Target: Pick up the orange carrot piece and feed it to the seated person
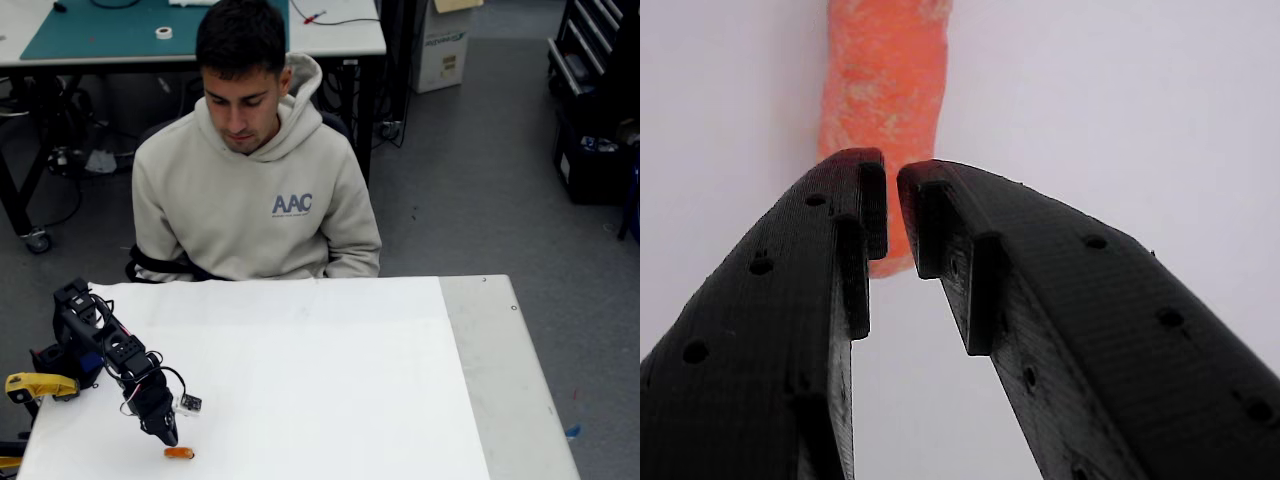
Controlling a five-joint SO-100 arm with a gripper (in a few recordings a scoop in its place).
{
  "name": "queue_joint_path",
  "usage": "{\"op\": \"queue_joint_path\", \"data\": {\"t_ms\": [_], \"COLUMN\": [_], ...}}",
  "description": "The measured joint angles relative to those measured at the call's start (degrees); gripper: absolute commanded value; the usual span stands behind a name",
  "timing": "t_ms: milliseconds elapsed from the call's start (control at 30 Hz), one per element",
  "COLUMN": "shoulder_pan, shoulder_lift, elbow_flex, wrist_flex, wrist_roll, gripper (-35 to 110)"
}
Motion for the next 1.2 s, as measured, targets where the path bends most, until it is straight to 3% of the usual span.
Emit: {"op": "queue_joint_path", "data": {"t_ms": [433, 1200], "shoulder_pan": [1.23, 0.70], "shoulder_lift": [0.00, -8.00], "elbow_flex": [-0.09, -1.93], "wrist_flex": [0.18, -0.18], "wrist_roll": [0.00, 0.00], "gripper": [31, 23]}}
